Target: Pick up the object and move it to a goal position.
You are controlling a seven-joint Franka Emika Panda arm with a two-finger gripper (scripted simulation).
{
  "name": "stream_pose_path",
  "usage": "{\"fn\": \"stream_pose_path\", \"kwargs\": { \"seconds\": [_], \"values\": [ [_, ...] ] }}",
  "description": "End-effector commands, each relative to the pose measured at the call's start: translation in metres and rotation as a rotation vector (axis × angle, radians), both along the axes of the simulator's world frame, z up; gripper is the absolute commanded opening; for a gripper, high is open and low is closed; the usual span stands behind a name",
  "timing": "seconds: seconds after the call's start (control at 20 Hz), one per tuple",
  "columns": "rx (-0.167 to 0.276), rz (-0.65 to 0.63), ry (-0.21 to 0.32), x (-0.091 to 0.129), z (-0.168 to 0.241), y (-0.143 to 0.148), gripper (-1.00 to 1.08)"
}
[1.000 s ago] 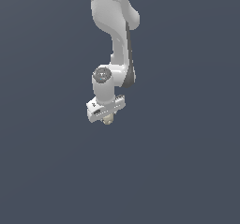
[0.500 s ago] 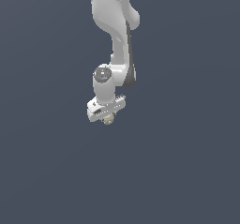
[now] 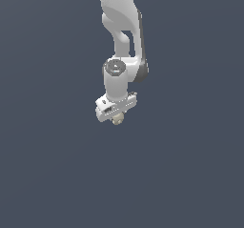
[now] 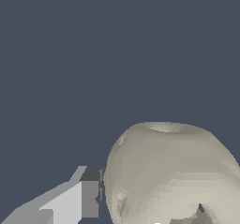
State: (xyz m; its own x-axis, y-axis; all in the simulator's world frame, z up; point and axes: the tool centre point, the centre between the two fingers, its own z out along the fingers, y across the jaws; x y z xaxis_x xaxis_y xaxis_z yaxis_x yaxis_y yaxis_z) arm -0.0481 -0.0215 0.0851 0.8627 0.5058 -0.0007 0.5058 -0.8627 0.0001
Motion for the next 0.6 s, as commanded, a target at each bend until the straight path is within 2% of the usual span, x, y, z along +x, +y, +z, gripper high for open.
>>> {"fn": "stream_pose_path", "kwargs": {
  "seconds": [0.0,0.55],
  "values": [
    [0.0,0.001,-0.001,0.005,0.018,0.018,-1.0],
    [-0.001,0.001,-0.001,0.032,0.114,0.111,-1.0]
  ]
}}
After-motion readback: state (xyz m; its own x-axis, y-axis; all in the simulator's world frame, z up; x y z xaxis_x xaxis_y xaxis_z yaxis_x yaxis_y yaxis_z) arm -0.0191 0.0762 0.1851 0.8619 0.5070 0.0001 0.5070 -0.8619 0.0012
